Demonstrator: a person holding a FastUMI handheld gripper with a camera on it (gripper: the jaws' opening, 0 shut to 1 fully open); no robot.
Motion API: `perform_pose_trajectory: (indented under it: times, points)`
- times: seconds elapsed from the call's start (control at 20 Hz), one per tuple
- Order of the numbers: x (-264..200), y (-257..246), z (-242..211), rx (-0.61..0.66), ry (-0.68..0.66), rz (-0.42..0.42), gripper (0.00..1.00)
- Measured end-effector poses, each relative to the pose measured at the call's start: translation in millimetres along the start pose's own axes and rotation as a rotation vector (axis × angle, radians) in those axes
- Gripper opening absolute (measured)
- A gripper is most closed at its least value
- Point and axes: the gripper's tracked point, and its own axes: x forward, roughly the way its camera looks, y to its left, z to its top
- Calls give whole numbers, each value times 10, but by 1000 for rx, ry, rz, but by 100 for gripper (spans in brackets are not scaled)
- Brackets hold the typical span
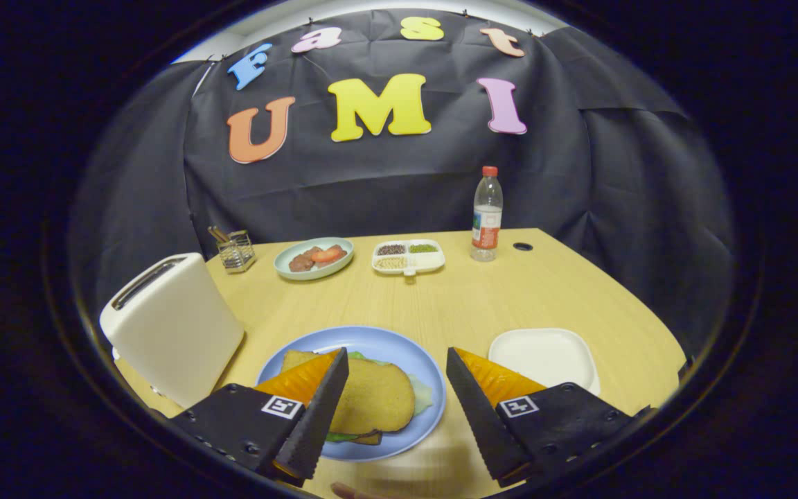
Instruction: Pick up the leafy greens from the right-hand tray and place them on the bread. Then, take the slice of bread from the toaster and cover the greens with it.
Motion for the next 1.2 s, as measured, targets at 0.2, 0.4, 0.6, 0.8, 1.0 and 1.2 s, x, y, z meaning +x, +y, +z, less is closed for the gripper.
perform_pose_trajectory:
  times: [0.2, 0.4, 0.6, 0.8, 1.0, 1.2]
  points:
    - [-433, -136, 407, -5, -123, -26, 94]
    - [-959, -127, 838, -12, -253, 4, 94]
    - [-1428, -148, 1177, -40, -384, -2, 94]
    - [-1713, -248, 1253, -79, -409, -44, 94]
    - [-1914, -250, 1294, -50, -442, -14, 94]
    - [-1920, -338, 1164, -25, -408, -6, 94]
